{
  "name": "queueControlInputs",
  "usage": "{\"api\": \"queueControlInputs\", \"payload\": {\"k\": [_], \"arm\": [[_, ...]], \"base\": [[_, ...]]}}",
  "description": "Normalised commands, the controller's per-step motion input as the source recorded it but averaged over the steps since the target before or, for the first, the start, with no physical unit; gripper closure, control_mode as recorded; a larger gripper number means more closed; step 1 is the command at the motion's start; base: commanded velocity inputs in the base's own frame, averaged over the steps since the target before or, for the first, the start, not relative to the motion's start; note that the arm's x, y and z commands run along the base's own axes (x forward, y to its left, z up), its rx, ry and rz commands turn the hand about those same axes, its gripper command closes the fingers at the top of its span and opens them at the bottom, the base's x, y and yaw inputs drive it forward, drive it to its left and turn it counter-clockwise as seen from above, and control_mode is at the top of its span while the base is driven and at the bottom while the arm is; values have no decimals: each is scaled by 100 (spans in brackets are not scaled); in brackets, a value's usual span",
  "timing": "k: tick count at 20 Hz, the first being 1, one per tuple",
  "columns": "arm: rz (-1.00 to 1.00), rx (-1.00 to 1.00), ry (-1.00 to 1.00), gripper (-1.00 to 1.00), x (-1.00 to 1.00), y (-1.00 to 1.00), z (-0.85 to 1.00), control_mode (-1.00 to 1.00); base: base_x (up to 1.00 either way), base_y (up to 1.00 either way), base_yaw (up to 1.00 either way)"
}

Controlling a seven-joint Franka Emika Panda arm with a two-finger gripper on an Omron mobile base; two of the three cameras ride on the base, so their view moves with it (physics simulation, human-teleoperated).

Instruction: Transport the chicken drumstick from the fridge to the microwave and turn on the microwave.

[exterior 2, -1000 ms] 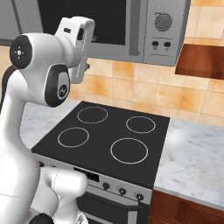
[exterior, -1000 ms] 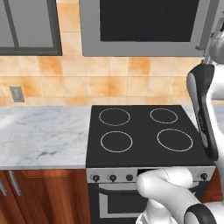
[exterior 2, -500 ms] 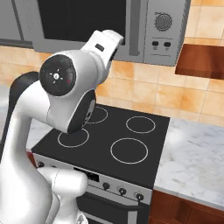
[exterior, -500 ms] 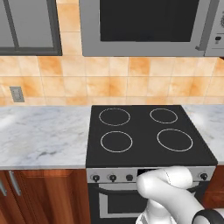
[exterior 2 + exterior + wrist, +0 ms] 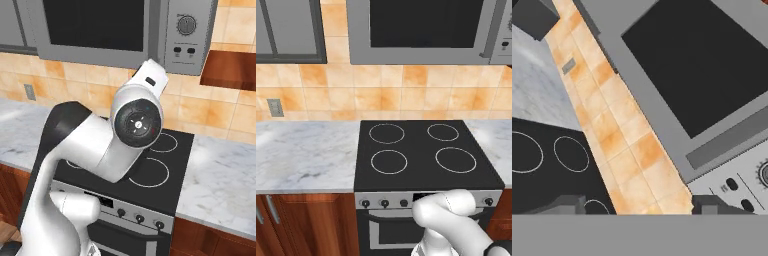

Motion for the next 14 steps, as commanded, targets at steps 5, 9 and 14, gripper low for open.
{"api": "queueControlInputs", "payload": {"k": [5, 9, 14], "arm": [[19, 10, -3, 100, -1, -23, -15, -100], [17, 9, -9, 100, 0, -28, 0, -100], [14, 4, -10, 100, 3, -21, 0, -100]], "base": [[0, 0, 0], [0, 0, 0], [0, 0, 0]]}}
